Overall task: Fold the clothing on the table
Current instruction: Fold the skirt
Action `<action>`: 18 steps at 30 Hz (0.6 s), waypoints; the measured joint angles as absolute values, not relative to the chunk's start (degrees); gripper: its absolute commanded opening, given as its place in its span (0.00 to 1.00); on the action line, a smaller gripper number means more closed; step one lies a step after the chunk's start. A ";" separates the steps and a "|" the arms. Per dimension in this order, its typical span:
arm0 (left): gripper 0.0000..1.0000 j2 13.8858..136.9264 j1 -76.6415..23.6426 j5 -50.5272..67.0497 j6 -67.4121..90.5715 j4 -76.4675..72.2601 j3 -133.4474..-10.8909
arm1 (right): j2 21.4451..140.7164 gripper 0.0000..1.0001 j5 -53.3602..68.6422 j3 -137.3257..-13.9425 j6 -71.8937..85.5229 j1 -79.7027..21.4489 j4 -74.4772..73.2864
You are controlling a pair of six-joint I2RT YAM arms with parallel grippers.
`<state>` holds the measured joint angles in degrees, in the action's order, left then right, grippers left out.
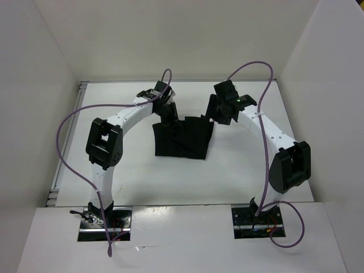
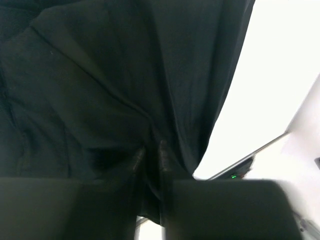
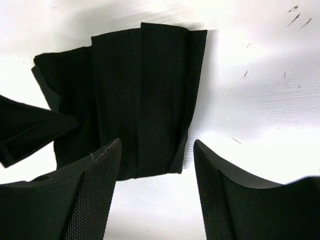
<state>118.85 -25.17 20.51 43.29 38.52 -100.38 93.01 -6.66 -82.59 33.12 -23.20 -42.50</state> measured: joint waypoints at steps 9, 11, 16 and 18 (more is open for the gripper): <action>0.00 118.83 -25.45 19.27 41.67 40.38 -100.36 | 90.26 0.65 -6.57 -81.43 33.12 -22.59 -42.22; 0.00 118.04 -25.45 18.15 40.86 40.66 -99.63 | 90.26 0.63 -6.28 -80.79 33.10 -22.57 -42.06; 0.00 112.73 -25.43 15.84 40.47 41.63 -95.29 | 91.20 0.63 -4.86 -79.79 32.95 -22.57 -42.00; 0.00 109.95 -25.45 14.61 40.32 41.95 -93.67 | 92.68 0.61 -3.20 -79.79 32.67 -22.57 -41.95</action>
